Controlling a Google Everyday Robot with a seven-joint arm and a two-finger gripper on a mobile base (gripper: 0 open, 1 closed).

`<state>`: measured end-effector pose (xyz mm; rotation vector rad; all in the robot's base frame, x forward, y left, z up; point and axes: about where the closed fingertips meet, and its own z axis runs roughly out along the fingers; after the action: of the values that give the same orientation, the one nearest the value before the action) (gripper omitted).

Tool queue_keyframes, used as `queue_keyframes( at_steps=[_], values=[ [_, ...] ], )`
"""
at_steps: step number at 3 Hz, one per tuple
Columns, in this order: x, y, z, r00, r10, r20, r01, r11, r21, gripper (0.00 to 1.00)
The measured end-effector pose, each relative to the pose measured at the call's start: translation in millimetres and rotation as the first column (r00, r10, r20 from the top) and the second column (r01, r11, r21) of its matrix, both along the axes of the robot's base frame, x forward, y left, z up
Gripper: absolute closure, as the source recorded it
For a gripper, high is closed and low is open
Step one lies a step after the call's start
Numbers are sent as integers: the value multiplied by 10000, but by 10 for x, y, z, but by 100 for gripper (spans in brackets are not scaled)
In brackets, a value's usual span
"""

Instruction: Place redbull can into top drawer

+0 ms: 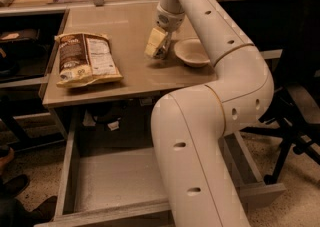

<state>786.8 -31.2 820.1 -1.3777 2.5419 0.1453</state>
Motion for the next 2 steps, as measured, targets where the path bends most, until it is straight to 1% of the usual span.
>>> queue_keyframes(
  at_steps=[1, 2],
  values=[
    [6, -1, -31, 10000, 24, -29, -24, 10000, 8, 0],
    [6, -1, -31, 10000, 24, -29, -24, 10000, 8, 19]
  ],
)
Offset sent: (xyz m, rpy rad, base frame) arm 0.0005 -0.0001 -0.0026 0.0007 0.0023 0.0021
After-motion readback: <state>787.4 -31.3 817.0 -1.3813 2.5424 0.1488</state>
